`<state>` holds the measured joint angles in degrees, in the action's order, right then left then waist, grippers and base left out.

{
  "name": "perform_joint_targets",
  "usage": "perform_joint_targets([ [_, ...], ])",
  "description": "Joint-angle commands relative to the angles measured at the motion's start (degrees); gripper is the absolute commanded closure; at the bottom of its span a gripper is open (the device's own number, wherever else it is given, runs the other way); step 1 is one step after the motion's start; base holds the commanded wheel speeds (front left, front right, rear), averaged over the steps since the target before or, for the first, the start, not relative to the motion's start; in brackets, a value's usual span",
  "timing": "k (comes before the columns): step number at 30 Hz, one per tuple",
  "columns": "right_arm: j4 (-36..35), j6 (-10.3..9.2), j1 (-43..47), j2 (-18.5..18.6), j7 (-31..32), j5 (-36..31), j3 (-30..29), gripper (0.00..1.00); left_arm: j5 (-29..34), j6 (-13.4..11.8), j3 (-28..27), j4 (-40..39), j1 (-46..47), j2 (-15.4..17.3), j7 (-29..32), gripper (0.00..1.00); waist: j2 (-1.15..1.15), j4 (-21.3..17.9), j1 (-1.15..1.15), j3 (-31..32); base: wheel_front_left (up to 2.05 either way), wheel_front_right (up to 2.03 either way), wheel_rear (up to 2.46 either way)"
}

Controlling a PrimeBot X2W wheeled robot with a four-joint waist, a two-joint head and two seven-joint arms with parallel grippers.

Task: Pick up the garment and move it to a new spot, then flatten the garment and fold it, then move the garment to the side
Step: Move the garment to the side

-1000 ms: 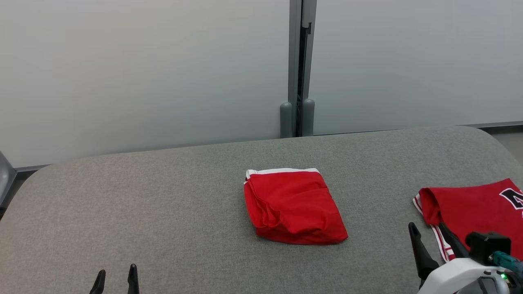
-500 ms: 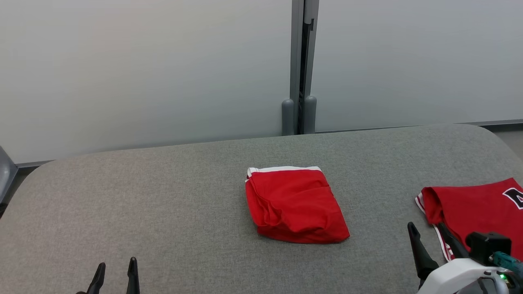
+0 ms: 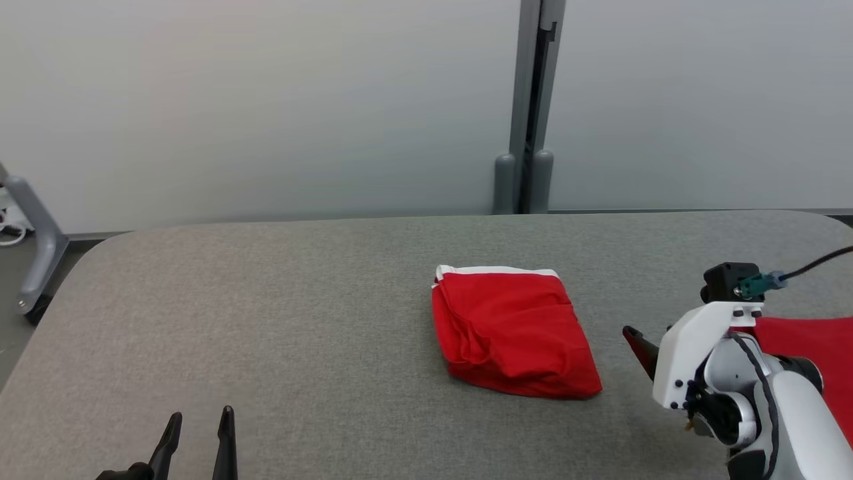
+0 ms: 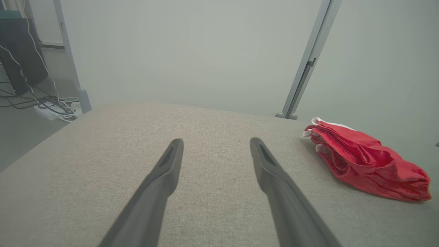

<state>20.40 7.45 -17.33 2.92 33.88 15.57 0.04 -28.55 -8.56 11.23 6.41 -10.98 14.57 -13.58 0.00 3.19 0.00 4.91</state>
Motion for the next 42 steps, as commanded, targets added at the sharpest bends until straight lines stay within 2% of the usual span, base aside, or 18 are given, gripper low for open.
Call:
perform_joint_targets([
  [1, 3.64, 0.06, -2.57, 0.12, 2.69, -0.21, -0.96, 0.0, 0.31, 0.11, 0.13, -0.24, 1.38, 0.49, 0.31, 0.0, 0.0, 2.75, 0.0, -1.09, 0.0, 0.0, 0.0],
  [5, 12.58, 0.06, -8.65, 0.14, 5.62, -0.77, -3.2, 0.0, 0.35, 0.26, 0.42, -0.68, 1.76, 0.86, 0.92, 0.0, 0.0, 6.18, 0.0, -2.61, 0.0, 0.0, 0.0],
  [13, 26.87, 0.06, -17.55, 0.1, 2.78, -12.1, -15.22, 0.0, 0.32, 0.37, 0.89, -2.15, 3.56, 1.36, 1.71, 0.0, 0.0, 12.95, 0.0, -6.93, 0.0, 0.0, 0.0],
  [20, 34.84, 0.06, -20.9, 0.13, 1.63, -16.89, -21.05, 0.0, -0.05, 0.24, 1.25, -2.29, 4.52, 0.7, 1.33, 0.0, 0.0, 15.44, 0.0, -9.41, 0.0, 0.0, 0.0],
  [26, 42.78, 0.1, -21.85, -0.35, 2.34, -17.98, -21.23, 0.0, -0.35, 0.24, 1.24, -1.95, 4.95, 0.51, 1.15, 0.0, 0.0, 15.77, 0.0, -10.0, 0.0, 0.0, 0.0],
  [27, 43.67, 0.1, -22.09, -0.36, 2.04, -18.21, -20.98, 0.39, -0.44, 0.24, 1.22, -1.91, 4.97, 0.51, 1.13, 0.0, 0.0, 15.58, 0.0, -10.01, 0.0, 0.0, 0.0],
  [28, 44.57, 0.1, -22.33, -0.37, 1.92, -18.13, -20.66, 0.6, -0.66, 0.32, 1.16, -1.87, 5.03, 0.5, 1.11, 0.0, 0.0, 15.27, 0.0, -9.99, 0.0, 0.0, 0.0],
  [29, 45.5, 0.09, -22.67, -0.4, 1.5, -17.78, -20.02, 0.87, -0.9, 0.46, 1.11, -1.87, 5.1, 0.47, 1.1, 0.0, 0.0, 14.88, 0.0, -9.94, 0.0, 0.0, 0.0],
  [30, 46.1, 0.09, -22.89, -0.34, 0.93, -17.99, -19.3, 1.0, -0.94, 0.41, 1.01, -1.83, 5.15, 0.47, 1.05, 0.0, 0.0, 14.39, 0.0, -9.87, 0.0, 0.0, 0.0],
  [34, 47.53, 0.03, -24.89, 0.19, -2.88, -17.62, -14.55, 1.0, -1.42, 0.48, 0.85, -1.86, 5.25, 0.35, 0.82, 0.0, 0.0, 11.67, 0.0, -9.28, 0.0, 0.0, 0.0],
  [38, 47.85, 0.04, -27.97, 0.3, -6.92, -14.03, -1.75, 1.0, -2.78, 1.88, 0.56, -1.76, 4.69, 0.8, 1.16, 0.0, 0.0, 7.21, 0.0, -8.05, 0.0, 0.0, 0.0],
  [42, 43.6, 0.04, -27.69, 0.21, -7.96, -9.54, 11.01, 1.0, -3.28, 1.45, -0.27, -2.15, 3.18, 0.79, 0.58, 0.0, 0.0, 1.42, 0.0, -6.25, 0.0, 0.0, 0.0],
])
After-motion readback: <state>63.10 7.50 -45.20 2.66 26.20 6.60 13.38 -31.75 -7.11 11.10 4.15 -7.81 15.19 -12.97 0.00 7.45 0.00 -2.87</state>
